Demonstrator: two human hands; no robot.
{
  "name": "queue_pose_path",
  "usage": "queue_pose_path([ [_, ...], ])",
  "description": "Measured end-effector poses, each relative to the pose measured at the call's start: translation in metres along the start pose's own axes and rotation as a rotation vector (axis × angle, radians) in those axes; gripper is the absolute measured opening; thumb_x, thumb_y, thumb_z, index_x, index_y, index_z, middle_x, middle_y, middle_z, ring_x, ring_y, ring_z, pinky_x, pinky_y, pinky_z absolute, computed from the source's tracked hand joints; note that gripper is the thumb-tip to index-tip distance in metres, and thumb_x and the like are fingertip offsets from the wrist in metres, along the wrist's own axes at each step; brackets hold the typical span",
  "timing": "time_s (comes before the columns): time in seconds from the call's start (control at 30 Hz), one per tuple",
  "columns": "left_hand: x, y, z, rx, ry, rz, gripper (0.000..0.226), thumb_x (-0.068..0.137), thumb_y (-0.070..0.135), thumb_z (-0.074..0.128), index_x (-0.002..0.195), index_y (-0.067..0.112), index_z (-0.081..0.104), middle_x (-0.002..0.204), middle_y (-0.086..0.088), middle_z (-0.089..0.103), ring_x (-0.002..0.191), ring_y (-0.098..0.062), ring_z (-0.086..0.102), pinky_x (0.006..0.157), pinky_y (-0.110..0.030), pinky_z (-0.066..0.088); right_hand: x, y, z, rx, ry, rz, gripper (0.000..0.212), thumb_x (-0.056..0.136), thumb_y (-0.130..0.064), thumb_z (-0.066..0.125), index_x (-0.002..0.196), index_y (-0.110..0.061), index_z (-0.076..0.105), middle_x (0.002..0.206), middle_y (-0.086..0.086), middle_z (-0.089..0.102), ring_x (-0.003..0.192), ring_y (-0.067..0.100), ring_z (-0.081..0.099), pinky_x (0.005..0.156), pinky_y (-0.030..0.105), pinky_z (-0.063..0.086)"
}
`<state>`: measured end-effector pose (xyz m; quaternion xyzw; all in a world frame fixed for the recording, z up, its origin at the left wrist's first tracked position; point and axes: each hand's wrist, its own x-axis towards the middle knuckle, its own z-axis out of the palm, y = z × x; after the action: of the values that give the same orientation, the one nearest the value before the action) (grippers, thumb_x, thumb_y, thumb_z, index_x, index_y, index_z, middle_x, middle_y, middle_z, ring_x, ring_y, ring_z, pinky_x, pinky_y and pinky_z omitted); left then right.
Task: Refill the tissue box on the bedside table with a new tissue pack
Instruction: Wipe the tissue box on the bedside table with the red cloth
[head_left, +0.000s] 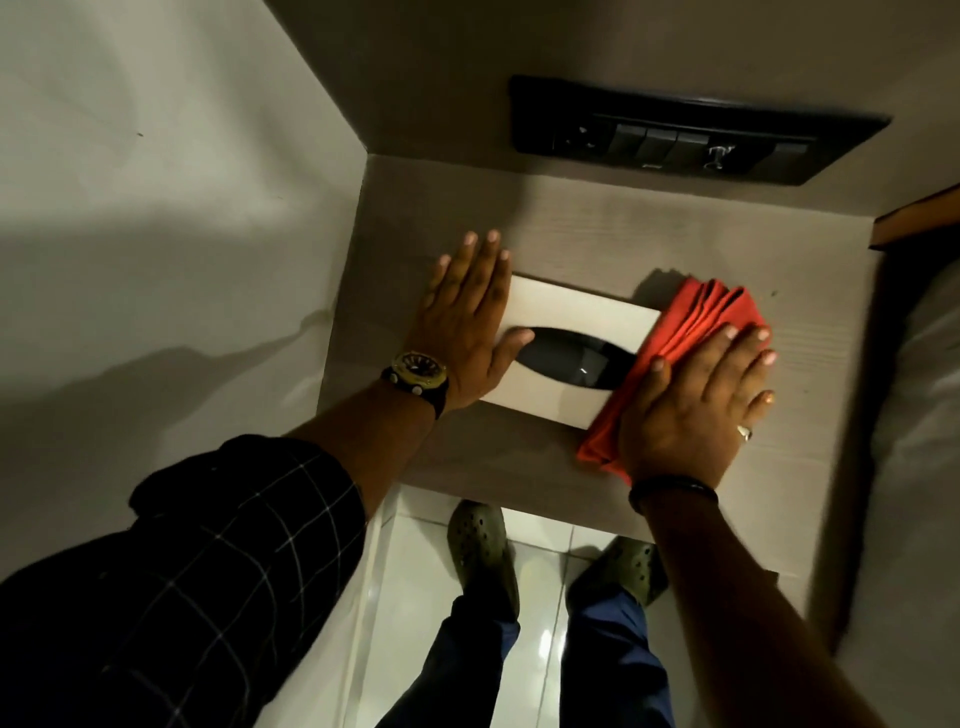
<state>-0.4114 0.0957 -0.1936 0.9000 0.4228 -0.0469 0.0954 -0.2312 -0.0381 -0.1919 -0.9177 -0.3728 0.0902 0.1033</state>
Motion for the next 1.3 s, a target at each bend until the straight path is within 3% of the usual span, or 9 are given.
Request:
queue_pose_path([
  [0.23,0.000,0.000,-0.001,0.016,-0.020,-0.009,0.077,0.095,0.053,0.022,0.150,0.001,0.008,0.159,-0.020,0.006,0.147,-0.035,0.000,0.119,-0.045,-0.001,-0.007,-0.034,0.003,-0.104,-0.098,-0.246,0.069,0.099,-0.045,0.029,0.151,-0.001,0.017,0.158,0.024,0.015,0.147,0.041,0.011,0.116,0.056,0.001],
  [0.47,0.002,0.000,-0.001,0.030,-0.051,-0.014,0.076,0.095,0.052,0.021,0.150,0.004,0.003,0.160,-0.017,0.002,0.147,-0.032,-0.004,0.120,-0.047,0.000,-0.008,-0.013,0.004,-0.125,-0.097,-0.418,0.081,0.094,-0.060,0.029,0.151,-0.003,0.022,0.158,0.021,0.018,0.147,0.037,0.014,0.118,0.056,0.005],
  [0.6,0.002,0.000,0.001,0.026,-0.038,-0.014,0.075,0.095,0.051,0.023,0.151,0.005,0.003,0.160,-0.016,0.002,0.147,-0.031,-0.005,0.119,-0.046,-0.002,-0.010,0.012,0.001,-0.118,-0.061,-0.321,0.078,0.094,-0.056,0.031,0.151,-0.004,0.023,0.158,0.021,0.018,0.147,0.038,0.016,0.116,0.057,0.008],
  [0.8,0.003,0.001,0.004,0.028,-0.026,-0.017,0.076,0.094,0.053,0.023,0.151,0.005,0.003,0.161,-0.016,0.001,0.148,-0.032,-0.003,0.119,-0.046,-0.001,-0.007,0.003,0.004,0.015,-0.032,0.025,0.071,0.096,-0.042,0.036,0.152,-0.001,0.015,0.159,0.023,0.011,0.147,0.040,0.011,0.117,0.058,0.012],
  [0.93,0.002,0.002,0.005,0.034,-0.025,-0.012,0.077,0.094,0.052,0.024,0.151,0.004,0.002,0.160,-0.017,0.000,0.147,-0.032,-0.004,0.120,-0.048,0.000,-0.006,0.002,0.005,0.072,-0.014,0.027,0.066,0.097,-0.032,0.037,0.150,0.001,0.018,0.158,0.024,0.014,0.147,0.040,0.013,0.118,0.052,0.014],
  [1.07,0.002,0.005,-0.002,0.069,-0.062,-0.031,0.081,0.093,0.057,0.018,0.150,0.003,0.000,0.160,-0.019,-0.002,0.147,-0.033,-0.005,0.120,-0.049,0.000,-0.002,0.005,-0.002,0.323,0.008,0.043,0.061,0.093,-0.019,0.040,0.148,0.003,0.026,0.156,0.023,0.022,0.145,0.037,0.022,0.116,0.043,0.025],
  [1.17,0.002,0.008,-0.009,0.098,-0.074,-0.001,0.084,0.092,0.060,0.019,0.150,0.001,0.002,0.159,-0.021,-0.001,0.147,-0.036,-0.003,0.119,-0.051,-0.001,0.004,0.013,-0.019,0.560,0.023,0.119,0.062,0.089,-0.020,0.035,0.147,-0.001,0.031,0.153,0.020,0.033,0.139,0.035,0.038,0.110,0.039,0.034],
  [1.3,-0.007,0.015,-0.023,0.129,-0.075,0.089,0.080,0.093,0.055,0.022,0.149,0.000,0.012,0.158,-0.024,0.008,0.146,-0.040,0.008,0.117,-0.055,0.008,0.010,0.019,-0.072,0.699,0.180,0.179,0.058,0.089,-0.015,0.037,0.144,0.002,0.036,0.145,0.021,0.046,0.128,0.035,0.050,0.104,0.033,0.038],
])
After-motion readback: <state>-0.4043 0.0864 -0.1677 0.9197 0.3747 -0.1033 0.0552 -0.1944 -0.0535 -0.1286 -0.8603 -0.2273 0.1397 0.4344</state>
